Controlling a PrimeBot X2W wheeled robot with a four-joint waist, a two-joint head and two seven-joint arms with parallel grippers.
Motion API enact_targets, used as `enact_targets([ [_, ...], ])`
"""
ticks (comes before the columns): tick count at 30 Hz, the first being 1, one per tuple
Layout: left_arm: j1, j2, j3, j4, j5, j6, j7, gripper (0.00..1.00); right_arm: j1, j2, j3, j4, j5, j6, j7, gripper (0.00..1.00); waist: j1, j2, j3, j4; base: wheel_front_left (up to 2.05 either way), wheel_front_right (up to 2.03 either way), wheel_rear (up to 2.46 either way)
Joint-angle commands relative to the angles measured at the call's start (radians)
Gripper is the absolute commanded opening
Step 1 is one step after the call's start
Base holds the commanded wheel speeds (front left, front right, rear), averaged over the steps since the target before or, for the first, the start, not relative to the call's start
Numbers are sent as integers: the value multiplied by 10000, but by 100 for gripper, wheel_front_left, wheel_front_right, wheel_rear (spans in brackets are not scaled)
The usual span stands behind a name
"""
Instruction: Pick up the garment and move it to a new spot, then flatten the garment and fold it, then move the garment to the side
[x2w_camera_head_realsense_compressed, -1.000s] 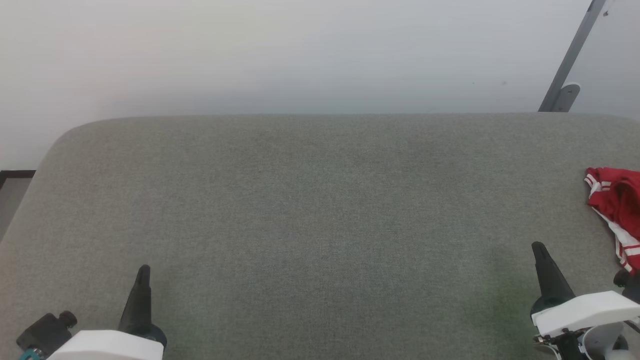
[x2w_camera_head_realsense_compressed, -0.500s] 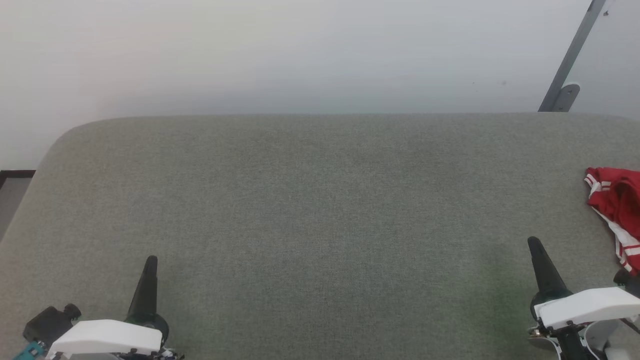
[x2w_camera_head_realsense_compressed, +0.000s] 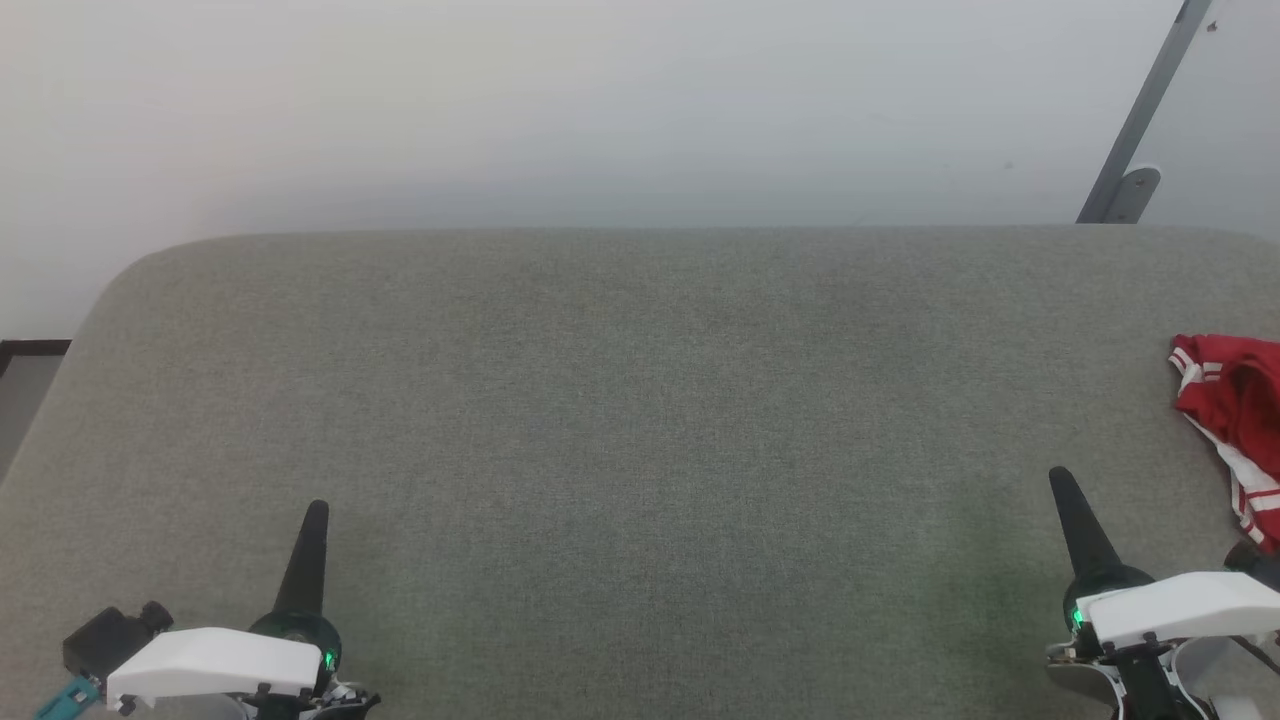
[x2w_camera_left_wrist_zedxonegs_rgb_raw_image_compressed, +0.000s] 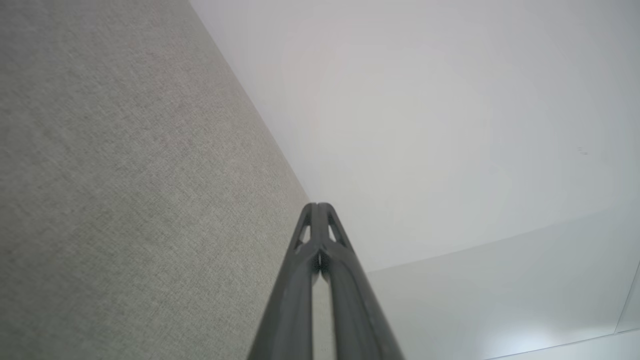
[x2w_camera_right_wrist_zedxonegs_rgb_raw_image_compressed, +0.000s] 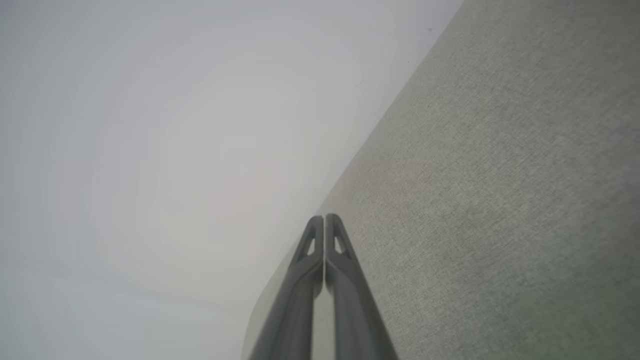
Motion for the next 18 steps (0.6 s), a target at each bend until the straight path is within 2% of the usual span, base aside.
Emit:
enact_targets([
  [1,-263,13,57,-54,-236,-27,69,0,-227,29,-49,-123,259,-7,70,0,0,-1,1,0,0,0,0],
  [18,-496,-172,83,43,-1410,-34,467,0,-279,285,-204,-178,1526,-8,411,0,0,-1,5,1,0,0,0],
])
